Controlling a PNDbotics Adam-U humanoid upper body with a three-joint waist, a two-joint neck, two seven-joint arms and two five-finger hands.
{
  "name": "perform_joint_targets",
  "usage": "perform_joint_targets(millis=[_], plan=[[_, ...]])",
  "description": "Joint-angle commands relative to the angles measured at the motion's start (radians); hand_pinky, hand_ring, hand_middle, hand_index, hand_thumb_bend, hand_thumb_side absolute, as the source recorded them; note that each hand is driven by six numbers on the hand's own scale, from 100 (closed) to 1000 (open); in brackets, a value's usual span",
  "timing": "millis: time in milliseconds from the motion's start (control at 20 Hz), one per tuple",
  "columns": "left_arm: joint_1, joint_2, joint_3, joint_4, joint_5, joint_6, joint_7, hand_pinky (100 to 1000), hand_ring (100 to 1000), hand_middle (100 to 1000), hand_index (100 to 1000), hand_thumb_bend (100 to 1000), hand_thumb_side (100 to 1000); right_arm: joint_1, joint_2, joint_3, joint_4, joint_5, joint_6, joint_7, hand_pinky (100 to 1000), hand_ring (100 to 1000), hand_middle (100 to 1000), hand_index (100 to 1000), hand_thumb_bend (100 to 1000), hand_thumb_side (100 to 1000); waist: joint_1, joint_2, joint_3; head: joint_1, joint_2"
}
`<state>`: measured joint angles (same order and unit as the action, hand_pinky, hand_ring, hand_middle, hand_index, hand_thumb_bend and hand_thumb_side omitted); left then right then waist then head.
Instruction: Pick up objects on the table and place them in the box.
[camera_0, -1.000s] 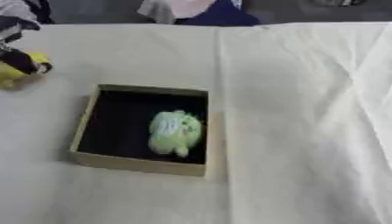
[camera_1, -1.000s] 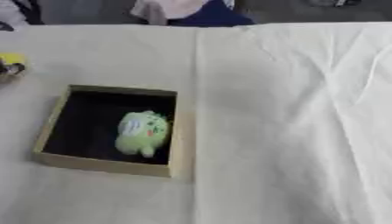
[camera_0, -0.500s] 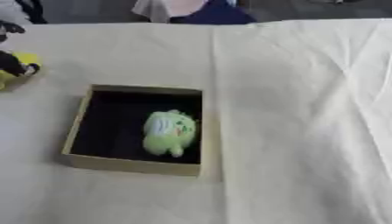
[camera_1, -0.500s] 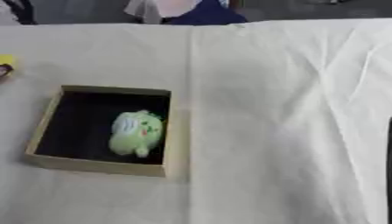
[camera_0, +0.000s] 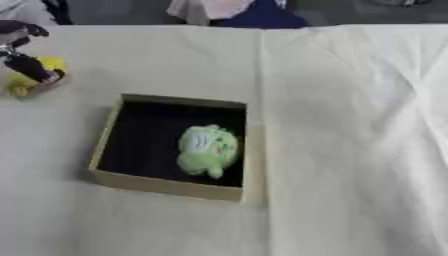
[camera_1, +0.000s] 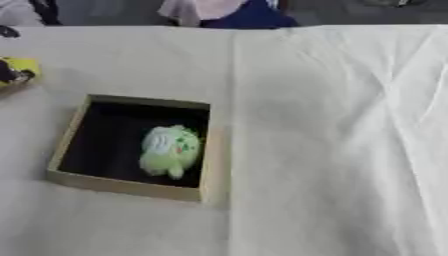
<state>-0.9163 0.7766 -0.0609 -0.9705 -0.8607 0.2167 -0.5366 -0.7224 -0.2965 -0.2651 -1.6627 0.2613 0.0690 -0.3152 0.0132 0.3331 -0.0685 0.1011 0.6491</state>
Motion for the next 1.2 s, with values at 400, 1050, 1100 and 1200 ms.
perform_joint_targets(millis=[400, 1050, 1100, 1200], plan=[[-0.03, 0.053, 0.03, 0.03, -0.115, 0.033, 0.033, 873, 994, 953, 963, 521, 277, -0.017, -0.036, -0.008, -0.002, -0.013, -0.006, 0.001, 805, 936, 514, 779, 100, 889, 0.008, -0.015, -0.003, -0.006, 0.007], [-0.045, 0.028, 0.057, 0.142, -0.111, 0.113, 0.081, 849, 967, 920, 942, 467, 289, -0.032, -0.053, -0.014, 0.02, -0.044, -0.011, 0.001, 807, 940, 511, 779, 100, 889, 0.011, 0.01, -0.021, 0.006, -0.008], [-0.045, 0.027, 0.056, 0.147, -0.114, 0.117, 0.078, 844, 958, 913, 938, 477, 297, -0.032, -0.053, -0.014, 0.022, -0.046, -0.011, 0.001, 807, 941, 511, 779, 100, 890, 0.011, 0.011, -0.022, 0.008, -0.009], [-0.046, 0.025, 0.056, 0.157, -0.124, 0.124, 0.074, 826, 935, 893, 931, 476, 301, -0.034, -0.055, -0.015, 0.025, -0.05, -0.012, 0.0, 807, 941, 511, 779, 100, 890, 0.01, 0.014, -0.025, 0.01, -0.01]])
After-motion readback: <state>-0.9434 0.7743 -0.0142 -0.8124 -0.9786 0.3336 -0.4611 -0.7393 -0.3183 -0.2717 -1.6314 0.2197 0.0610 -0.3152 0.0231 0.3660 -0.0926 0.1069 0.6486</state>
